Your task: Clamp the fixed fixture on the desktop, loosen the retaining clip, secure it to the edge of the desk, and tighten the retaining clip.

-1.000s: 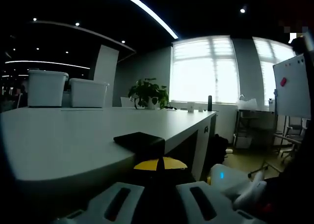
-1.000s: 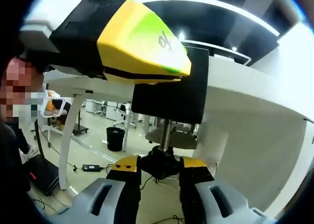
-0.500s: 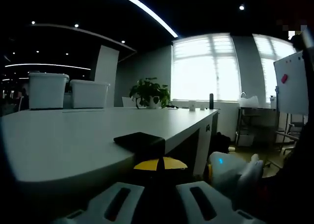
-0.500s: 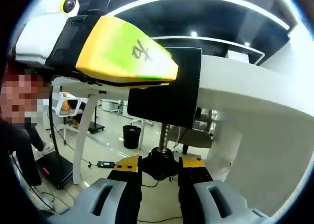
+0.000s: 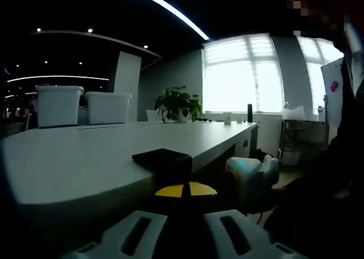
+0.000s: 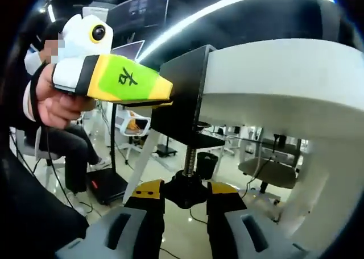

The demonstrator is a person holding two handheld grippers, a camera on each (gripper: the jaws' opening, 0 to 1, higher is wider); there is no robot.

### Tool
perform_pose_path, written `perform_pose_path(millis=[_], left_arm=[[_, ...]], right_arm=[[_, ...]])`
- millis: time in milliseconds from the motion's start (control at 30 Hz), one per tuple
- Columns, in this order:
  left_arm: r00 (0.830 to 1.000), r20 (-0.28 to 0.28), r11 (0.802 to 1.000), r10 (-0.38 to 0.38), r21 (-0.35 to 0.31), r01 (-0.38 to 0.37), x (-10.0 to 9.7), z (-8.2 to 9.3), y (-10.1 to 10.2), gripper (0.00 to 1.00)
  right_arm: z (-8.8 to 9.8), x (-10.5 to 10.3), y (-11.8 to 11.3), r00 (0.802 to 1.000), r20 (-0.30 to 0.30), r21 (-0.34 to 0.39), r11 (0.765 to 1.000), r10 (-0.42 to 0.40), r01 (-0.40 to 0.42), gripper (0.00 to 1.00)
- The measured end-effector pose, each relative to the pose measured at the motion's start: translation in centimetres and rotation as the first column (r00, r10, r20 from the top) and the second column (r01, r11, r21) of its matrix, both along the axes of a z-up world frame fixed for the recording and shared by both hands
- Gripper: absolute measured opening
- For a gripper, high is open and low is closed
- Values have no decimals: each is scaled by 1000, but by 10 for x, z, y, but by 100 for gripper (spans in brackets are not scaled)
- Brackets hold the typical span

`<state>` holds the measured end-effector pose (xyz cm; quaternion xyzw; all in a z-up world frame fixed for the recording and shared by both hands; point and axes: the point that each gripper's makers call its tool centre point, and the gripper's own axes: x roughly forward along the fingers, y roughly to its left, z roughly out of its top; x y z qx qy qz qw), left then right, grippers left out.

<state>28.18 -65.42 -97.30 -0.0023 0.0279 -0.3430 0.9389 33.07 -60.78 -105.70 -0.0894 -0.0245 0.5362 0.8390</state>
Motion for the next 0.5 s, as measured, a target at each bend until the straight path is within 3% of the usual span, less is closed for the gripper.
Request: perform_pose_path(millis=[67, 100, 167, 300, 500], left_arm=[[1000, -11, 1000, 3, 7, -2, 0, 1, 0, 1], [1000, -14, 1000, 3, 8, -3, 0, 1, 0, 1], [1000, -25, 1000, 2, 10, -2, 0, 1, 0, 1], [999, -36, 1000, -13, 5, 13, 0, 1, 1, 1], [999, -48, 1000, -24, -20, 23, 0, 1, 1, 1]], right_arm=[[1, 0, -2, 998, 55, -28, 999, 31, -30, 25], [0, 0, -3, 999, 22, -18, 999, 47, -47, 25], [0, -1, -2, 997, 46, -37, 998, 61, -59, 25], [0, -4, 0, 997, 15, -30, 997, 75, -74, 25], [0, -5, -1, 997, 15, -45, 996, 76, -75, 26]])
